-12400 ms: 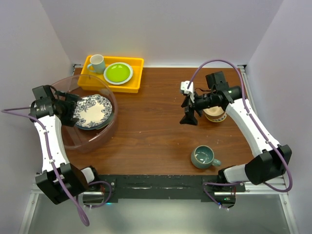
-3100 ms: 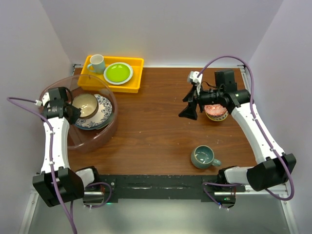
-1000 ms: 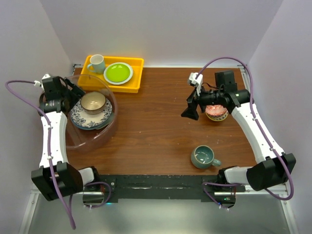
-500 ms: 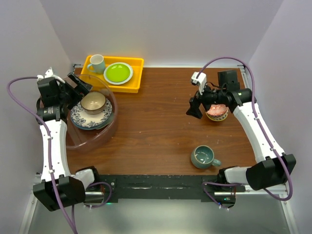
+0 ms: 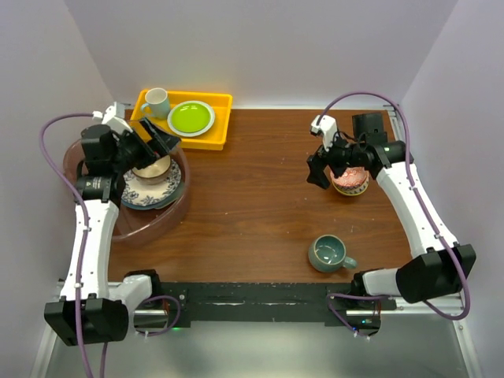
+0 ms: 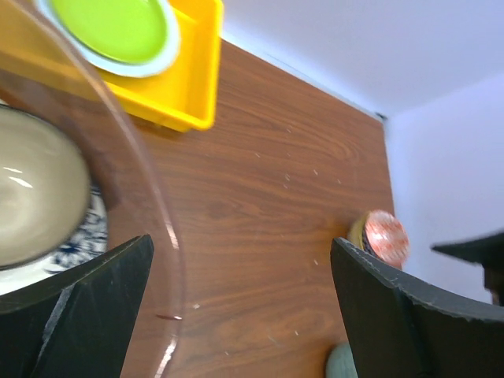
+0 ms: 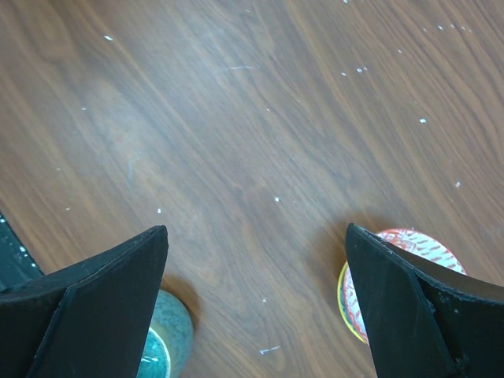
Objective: Place the mixed dishes into the plastic bin
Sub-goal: Pick up the bowl from the center of the board.
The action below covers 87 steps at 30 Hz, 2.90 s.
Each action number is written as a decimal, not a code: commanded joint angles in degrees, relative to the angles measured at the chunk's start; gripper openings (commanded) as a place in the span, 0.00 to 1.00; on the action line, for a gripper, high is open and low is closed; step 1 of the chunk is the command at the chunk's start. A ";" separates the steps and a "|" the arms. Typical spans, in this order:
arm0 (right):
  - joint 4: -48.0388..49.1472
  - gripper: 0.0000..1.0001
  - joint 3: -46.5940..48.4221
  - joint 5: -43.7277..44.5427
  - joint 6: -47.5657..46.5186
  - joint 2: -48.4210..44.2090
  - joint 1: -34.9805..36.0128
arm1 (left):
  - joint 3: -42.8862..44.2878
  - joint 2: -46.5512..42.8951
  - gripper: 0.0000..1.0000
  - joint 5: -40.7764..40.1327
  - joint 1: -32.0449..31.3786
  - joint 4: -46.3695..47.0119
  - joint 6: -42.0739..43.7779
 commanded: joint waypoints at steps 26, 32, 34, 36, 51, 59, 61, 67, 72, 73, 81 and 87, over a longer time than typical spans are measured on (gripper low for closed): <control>6.98 0.98 -4.17 22.49 5.49 4.26 -1.20 | -5.27 2.86 1.00 -1.35 -23.79 16.11 -5.43; 7.94 0.98 -4.43 26.19 6.63 6.02 -1.38 | -5.36 4.00 1.00 -2.05 -25.63 16.64 -5.61; 8.21 0.98 -4.52 26.81 6.81 6.46 -1.38 | -5.36 4.26 1.00 -2.23 -26.34 16.81 -5.61; 8.38 0.98 -4.69 27.33 6.90 6.72 -1.47 | -5.45 4.53 1.00 -2.41 -26.86 16.81 -5.52; 8.83 0.98 -5.58 28.39 4.26 7.69 -1.56 | -5.45 4.88 1.00 -3.29 -28.18 16.73 -5.43; 7.68 0.98 -5.05 28.48 -0.57 8.66 -1.56 | -5.36 4.97 1.00 -3.73 -28.54 16.29 -5.26; 7.59 0.98 -4.70 28.65 -2.32 8.83 -1.56 | -5.18 5.32 1.00 -3.64 -28.54 16.46 -5.25; 7.86 0.98 -4.43 30.49 -4.88 10.85 -1.56 | -4.92 5.58 1.00 -3.55 -28.80 16.11 -4.90; 6.54 0.95 -3.82 30.50 -5.76 15.50 -1.56 | -5.09 5.50 1.00 -3.64 -28.80 15.94 -4.99; 6.28 0.93 -3.56 30.50 -5.93 16.21 -1.56 | -5.09 5.50 1.00 -3.64 -28.80 16.02 -4.90; 7.33 0.71 -3.73 33.22 -6.46 18.85 -1.55 | -5.09 5.41 1.00 -3.81 -28.89 15.76 -4.90; 6.72 0.53 -4.52 33.67 -7.69 18.94 -1.56 | -5.10 5.41 1.00 -3.81 -28.89 15.85 -5.17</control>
